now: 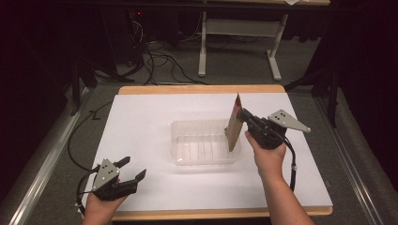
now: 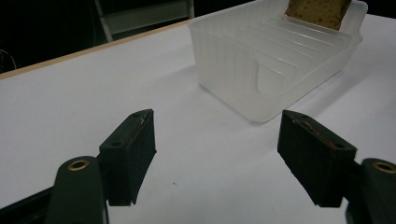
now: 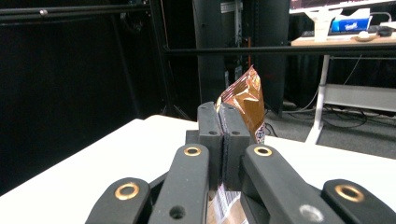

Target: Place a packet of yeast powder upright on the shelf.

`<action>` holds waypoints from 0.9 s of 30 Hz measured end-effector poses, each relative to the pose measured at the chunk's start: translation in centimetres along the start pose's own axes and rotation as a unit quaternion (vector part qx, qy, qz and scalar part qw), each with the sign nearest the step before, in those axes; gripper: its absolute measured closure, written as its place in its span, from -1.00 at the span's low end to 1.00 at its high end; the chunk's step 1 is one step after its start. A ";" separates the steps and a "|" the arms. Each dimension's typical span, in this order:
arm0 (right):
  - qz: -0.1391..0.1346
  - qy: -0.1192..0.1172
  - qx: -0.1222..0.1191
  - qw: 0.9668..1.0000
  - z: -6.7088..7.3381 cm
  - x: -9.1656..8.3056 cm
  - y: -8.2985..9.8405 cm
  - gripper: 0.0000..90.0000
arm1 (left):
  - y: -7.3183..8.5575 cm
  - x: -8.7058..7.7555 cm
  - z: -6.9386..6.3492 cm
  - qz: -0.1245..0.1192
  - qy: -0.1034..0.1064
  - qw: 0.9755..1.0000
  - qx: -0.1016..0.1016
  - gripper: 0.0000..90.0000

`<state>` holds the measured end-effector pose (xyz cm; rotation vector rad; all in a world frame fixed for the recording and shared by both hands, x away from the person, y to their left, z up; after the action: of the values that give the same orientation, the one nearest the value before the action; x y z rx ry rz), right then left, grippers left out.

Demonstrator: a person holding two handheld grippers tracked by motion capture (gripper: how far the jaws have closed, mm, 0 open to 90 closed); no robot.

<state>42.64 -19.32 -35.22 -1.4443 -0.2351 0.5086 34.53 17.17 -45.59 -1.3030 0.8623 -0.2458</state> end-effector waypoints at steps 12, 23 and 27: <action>0.020 0.007 0.014 1.000 -0.8 1.1 2.1 1.00 | 0.0 0.0 0.0 0.001 -0.001 1.000 0.002 -0.37; 0.043 0.017 0.013 0.999 -1.7 1.3 4.4 0.99 | -0.1 0.0 0.1 -0.001 -0.003 1.000 0.002 -0.37; 0.044 0.017 0.010 0.999 -1.6 1.2 4.5 0.99 | 0.0 -0.1 0.1 0.000 -0.004 1.000 0.002 -0.37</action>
<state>43.58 -19.92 -40.01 -1.4479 -0.1396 0.5555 34.56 17.30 -45.51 -1.3000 0.8548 -0.2428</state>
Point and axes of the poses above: each handheld gripper's, and its own axes: x roughly forward along the jaws, y roughly out of its underside, z roughly to its left, the point moved 8 cm from there along x, roughly forward along the jaws, and after that the axes turned 3 degrees about y, right-handed, at the moved point
